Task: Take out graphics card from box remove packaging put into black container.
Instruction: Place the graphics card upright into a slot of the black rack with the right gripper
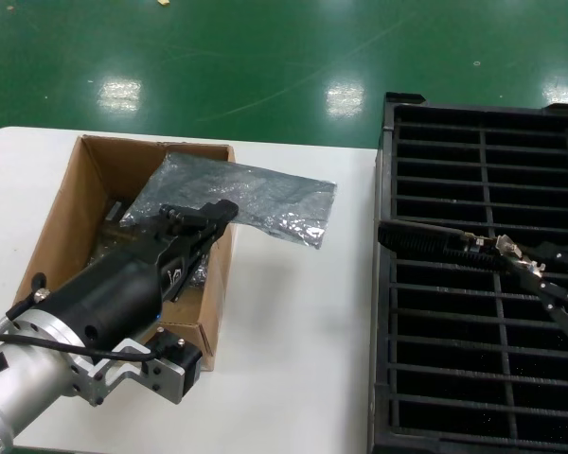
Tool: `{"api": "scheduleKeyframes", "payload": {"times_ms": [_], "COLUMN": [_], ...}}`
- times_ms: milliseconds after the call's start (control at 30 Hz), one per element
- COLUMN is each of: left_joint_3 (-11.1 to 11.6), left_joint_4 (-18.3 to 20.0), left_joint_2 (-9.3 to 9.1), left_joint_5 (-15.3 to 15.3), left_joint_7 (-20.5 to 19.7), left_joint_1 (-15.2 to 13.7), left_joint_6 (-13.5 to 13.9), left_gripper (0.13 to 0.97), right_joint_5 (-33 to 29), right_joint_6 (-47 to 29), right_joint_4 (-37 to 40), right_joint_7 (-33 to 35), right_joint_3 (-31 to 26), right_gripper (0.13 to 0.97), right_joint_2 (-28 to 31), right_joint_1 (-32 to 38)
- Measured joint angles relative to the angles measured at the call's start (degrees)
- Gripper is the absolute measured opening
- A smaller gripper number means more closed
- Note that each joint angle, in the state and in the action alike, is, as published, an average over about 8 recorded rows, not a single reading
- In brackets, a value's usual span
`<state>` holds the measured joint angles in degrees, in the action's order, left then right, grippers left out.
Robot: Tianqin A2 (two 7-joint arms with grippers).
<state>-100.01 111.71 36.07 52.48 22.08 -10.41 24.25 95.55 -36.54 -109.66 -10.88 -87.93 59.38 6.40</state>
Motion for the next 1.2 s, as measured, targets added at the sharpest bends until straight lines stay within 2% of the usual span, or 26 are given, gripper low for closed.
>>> {"api": "scheduleKeyframes", "payload": {"times_ms": [167,333,533,767,967,1200], "left_joint_3": [0.0,0.0,0.0,0.0,0.0,0.0], "left_joint_4": [0.0,0.0,0.0,0.0,0.0,0.0], "left_joint_2": [0.00,0.00,0.00,0.00,0.00,0.00], "left_joint_5": [0.0,0.0,0.0,0.0,0.0,0.0], "left_joint_7": [0.0,0.0,0.0,0.0,0.0,0.0], "left_joint_1": [0.0,0.0,0.0,0.0,0.0,0.0], "left_joint_6": [0.0,0.0,0.0,0.0,0.0,0.0], "left_gripper": [0.139,0.139,0.139,0.139,0.139,0.139], "right_joint_5": [0.9,1.5,-0.7,-8.6,-14.6,-15.7], "right_joint_6": [-2.9,-9.7,-22.3,-35.0,-36.8,-36.6], "right_joint_4": [-0.1,0.0,1.8,5.4,6.4,6.5], "right_joint_7": [1.1,0.3,-3.1,-6.9,-9.2,-9.7], "right_joint_3": [-1.0,-3.5,-10.0,-18.9,-21.8,-22.1], "right_gripper": [0.187,0.187,0.187,0.187,0.187,0.187], "right_joint_2": [1.6,5.5,7.5,3.4,0.5,0.0], "right_joint_1": [1.9,7.1,19.1,32.5,36.3,36.6]}}
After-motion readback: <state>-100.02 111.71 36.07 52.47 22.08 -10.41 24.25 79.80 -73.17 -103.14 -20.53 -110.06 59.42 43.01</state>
